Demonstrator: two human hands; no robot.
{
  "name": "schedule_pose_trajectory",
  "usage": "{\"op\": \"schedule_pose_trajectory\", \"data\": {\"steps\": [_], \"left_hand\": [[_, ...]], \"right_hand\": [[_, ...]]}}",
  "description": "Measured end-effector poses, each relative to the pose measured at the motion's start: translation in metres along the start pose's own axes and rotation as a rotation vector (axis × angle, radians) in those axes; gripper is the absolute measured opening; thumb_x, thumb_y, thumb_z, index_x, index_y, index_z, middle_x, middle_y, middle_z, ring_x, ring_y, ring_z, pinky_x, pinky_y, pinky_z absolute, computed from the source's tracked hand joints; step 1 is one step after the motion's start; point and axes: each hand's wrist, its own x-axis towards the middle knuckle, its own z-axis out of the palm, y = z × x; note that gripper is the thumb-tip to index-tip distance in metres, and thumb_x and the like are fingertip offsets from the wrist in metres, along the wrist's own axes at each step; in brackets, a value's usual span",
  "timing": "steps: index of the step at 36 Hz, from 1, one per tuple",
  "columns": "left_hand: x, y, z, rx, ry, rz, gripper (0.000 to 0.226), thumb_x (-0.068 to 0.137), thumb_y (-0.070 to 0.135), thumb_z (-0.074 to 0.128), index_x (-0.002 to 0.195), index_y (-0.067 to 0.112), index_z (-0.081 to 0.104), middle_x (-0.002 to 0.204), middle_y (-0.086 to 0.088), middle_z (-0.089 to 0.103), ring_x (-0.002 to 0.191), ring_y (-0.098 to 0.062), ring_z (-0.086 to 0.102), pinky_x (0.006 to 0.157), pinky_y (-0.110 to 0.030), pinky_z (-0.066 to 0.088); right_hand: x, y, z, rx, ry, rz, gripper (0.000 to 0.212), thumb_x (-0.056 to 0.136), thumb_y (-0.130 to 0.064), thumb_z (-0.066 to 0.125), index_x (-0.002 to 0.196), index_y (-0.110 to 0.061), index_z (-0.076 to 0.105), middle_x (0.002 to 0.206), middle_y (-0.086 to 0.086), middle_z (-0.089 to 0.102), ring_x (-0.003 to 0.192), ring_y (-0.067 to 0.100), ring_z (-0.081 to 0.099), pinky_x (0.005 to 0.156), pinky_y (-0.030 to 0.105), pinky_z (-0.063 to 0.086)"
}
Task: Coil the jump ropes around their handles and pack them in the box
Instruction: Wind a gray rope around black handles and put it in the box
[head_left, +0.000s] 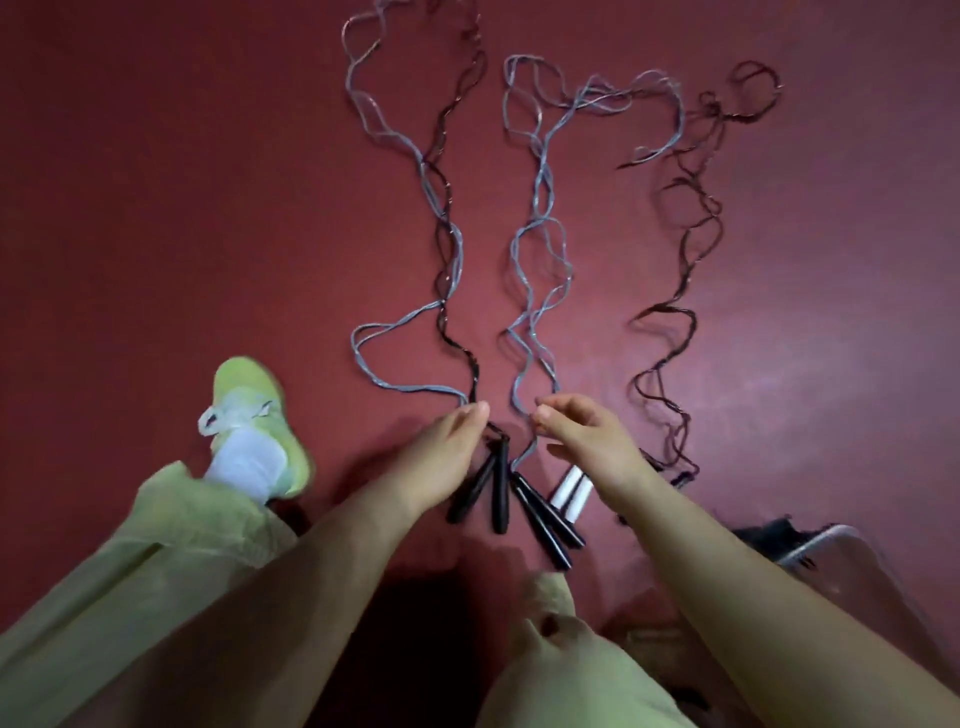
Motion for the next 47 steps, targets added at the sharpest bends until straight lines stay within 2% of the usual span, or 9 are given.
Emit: {"op": "schedule_pose_trajectory", "data": {"steps": [7, 12, 17, 20, 28, 34, 36, 42, 47], "left_hand": [[0.043, -0.118, 0.002, -0.128, 0.042, -0.312, 0.103, 0.063, 0.097, 0.015, 0.135, 0.033, 0.051, 0.141, 0.002, 0.053, 0.133, -0.019, 0.044, 0.115, -0.043, 0.026], [0.053, -0.159, 0.006, -0.370, 0.061, -0.372, 0.059, 0.098, 0.054, 0.029, 0.133, 0.014, 0.055, 0.131, -0.011, 0.060, 0.129, -0.024, 0.049, 0.113, -0.040, 0.030], [0.056, -0.188, 0.012, -0.489, 0.098, -0.399, 0.072, 0.089, 0.069, 0.030, 0.131, 0.017, 0.055, 0.110, -0.002, 0.066, 0.120, -0.024, 0.055, 0.112, -0.042, 0.032], [0.061, -0.199, 0.014, -0.533, 0.096, -0.395, 0.065, 0.090, 0.062, 0.027, 0.127, 0.019, 0.058, 0.104, 0.002, 0.066, 0.115, -0.021, 0.056, 0.108, -0.038, 0.035], [0.066, -0.195, -0.004, -0.678, 0.139, -0.387, 0.049, 0.101, 0.047, 0.024, 0.124, 0.020, 0.058, 0.111, -0.002, 0.064, 0.107, -0.016, 0.055, 0.091, -0.029, 0.032], [0.066, -0.176, -0.021, -0.734, 0.185, -0.293, 0.082, 0.081, 0.077, 0.038, 0.134, 0.016, 0.052, 0.145, -0.007, 0.047, 0.134, -0.015, 0.041, 0.112, -0.028, 0.025], [0.048, -0.154, -0.032, -0.730, 0.256, -0.200, 0.059, 0.093, 0.058, 0.038, 0.128, 0.015, 0.058, 0.141, -0.005, 0.051, 0.130, -0.012, 0.045, 0.109, -0.023, 0.028], [-0.022, -0.088, -0.079, -0.603, 0.338, 0.030, 0.043, 0.103, 0.040, 0.030, 0.133, 0.023, 0.056, 0.138, 0.002, 0.051, 0.125, -0.003, 0.039, 0.094, -0.010, 0.021], [-0.093, -0.037, -0.114, -0.667, 0.275, 0.194, 0.040, 0.098, 0.045, 0.039, 0.109, 0.018, 0.067, 0.105, 0.010, 0.071, 0.104, 0.004, 0.060, 0.095, -0.013, 0.039]], "right_hand": [[0.079, 0.049, 0.058, -0.149, -0.024, 0.092, 0.008, 0.093, -0.006, 0.060, 0.098, -0.002, 0.062, 0.068, -0.005, 0.063, 0.050, -0.006, 0.057, 0.052, 0.009, 0.045], [0.130, 0.079, 0.086, -0.230, 0.067, 0.130, 0.016, 0.087, -0.027, 0.070, 0.088, -0.011, 0.069, 0.072, 0.004, 0.068, 0.063, 0.017, 0.063, 0.068, 0.035, 0.057], [0.166, 0.077, 0.112, -0.423, 0.110, -0.006, 0.040, 0.086, -0.021, 0.072, 0.121, -0.005, 0.062, 0.108, 0.000, 0.065, 0.100, 0.013, 0.061, 0.087, 0.018, 0.043], [0.195, 0.079, 0.120, -0.714, 0.165, -0.067, 0.046, 0.079, -0.037, 0.076, 0.117, -0.012, 0.066, 0.113, 0.011, 0.064, 0.109, 0.027, 0.059, 0.097, 0.034, 0.045], [0.194, 0.070, 0.132, -1.319, 0.063, -0.119, 0.036, 0.088, -0.050, 0.059, 0.100, -0.017, 0.068, 0.112, 0.009, 0.060, 0.109, 0.035, 0.046, 0.082, 0.038, 0.038], [0.114, 0.021, 0.149, -0.760, -0.245, -0.140, 0.026, 0.098, -0.028, 0.053, 0.078, -0.013, 0.049, 0.063, -0.005, 0.056, 0.059, 0.011, 0.056, 0.058, 0.027, 0.040], [0.083, -0.002, 0.155, -0.517, -0.277, -0.088, 0.025, 0.100, -0.018, 0.049, 0.076, -0.011, 0.046, 0.054, -0.009, 0.060, 0.045, 0.001, 0.056, 0.053, 0.021, 0.046], [0.019, -0.086, 0.163, -0.284, -0.251, -0.130, 0.026, 0.102, -0.031, 0.043, 0.081, -0.016, 0.045, 0.075, 0.001, 0.069, 0.076, 0.024, 0.061, 0.074, 0.040, 0.049], [-0.054, -0.163, 0.165, -0.156, -0.304, -0.210, 0.028, 0.103, -0.031, 0.039, 0.083, -0.013, 0.046, 0.071, 0.003, 0.065, 0.062, 0.017, 0.062, 0.067, 0.035, 0.052]]}}
